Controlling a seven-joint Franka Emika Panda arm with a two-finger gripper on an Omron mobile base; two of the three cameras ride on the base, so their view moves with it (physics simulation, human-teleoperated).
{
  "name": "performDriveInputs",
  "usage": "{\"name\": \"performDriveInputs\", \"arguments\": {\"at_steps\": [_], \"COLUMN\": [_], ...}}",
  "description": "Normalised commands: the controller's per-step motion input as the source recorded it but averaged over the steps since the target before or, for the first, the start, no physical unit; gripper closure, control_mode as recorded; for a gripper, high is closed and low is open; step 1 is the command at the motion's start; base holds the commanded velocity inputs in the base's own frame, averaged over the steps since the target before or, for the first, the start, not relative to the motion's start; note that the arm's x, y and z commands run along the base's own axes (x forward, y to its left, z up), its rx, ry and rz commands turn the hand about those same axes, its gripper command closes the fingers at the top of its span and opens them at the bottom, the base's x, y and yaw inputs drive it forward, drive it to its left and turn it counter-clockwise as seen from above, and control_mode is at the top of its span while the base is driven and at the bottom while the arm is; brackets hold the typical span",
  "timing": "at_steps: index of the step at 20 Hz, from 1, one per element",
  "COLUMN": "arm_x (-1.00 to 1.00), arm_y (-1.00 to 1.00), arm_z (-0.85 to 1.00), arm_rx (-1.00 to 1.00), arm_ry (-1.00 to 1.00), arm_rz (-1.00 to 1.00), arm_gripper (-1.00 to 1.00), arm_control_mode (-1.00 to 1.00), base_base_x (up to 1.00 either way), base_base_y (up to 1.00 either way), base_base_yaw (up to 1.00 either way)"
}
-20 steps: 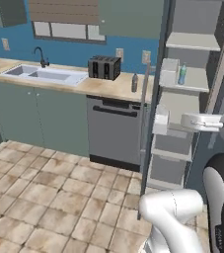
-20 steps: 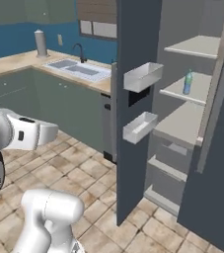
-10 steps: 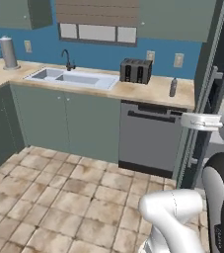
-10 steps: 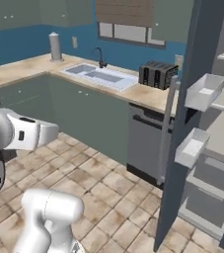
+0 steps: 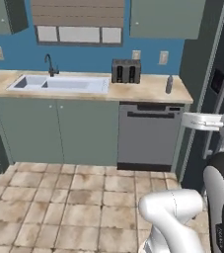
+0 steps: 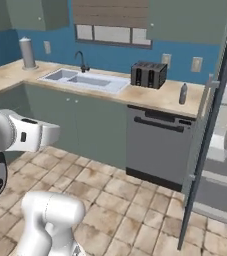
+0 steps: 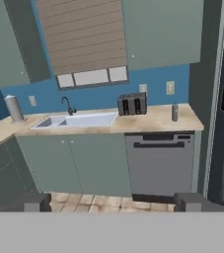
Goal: Take the bottled waters from the counter and place them in the freezer to freeze. Close the freezer door after placing the bottles.
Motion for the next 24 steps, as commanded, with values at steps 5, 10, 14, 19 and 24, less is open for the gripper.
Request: {"name": "performDriveInputs", "arguments": {"at_steps": [5,10,14,19,24], "arm_x": [0.00,0.00,0.00,0.00,0.00], "arm_y": [0.00,0.00,0.00,0.00,0.00], "arm_z": [0.00,0.00,0.00,0.00,0.00], "arm_rx": [0.00,0.00,0.00,0.00,0.00], "arm_ry": [0.00,0.00,0.00,0.00,0.00], "arm_rz": [0.00,0.00,0.00,0.00,0.00], "arm_gripper": [-1.00,-1.00,-1.00,-1.00,-1.00], "arm_control_mode": [1.00,1.00,1.00,1.00,1.00], "base_base_x": [0.00,0.10,0.32,0.42,0.47], "base_base_y": [1.00,0.99,0.61,0.29,0.20], "base_base_yaw": [-0.42,-0.42,-0.41,-0.47,-0.52]}}
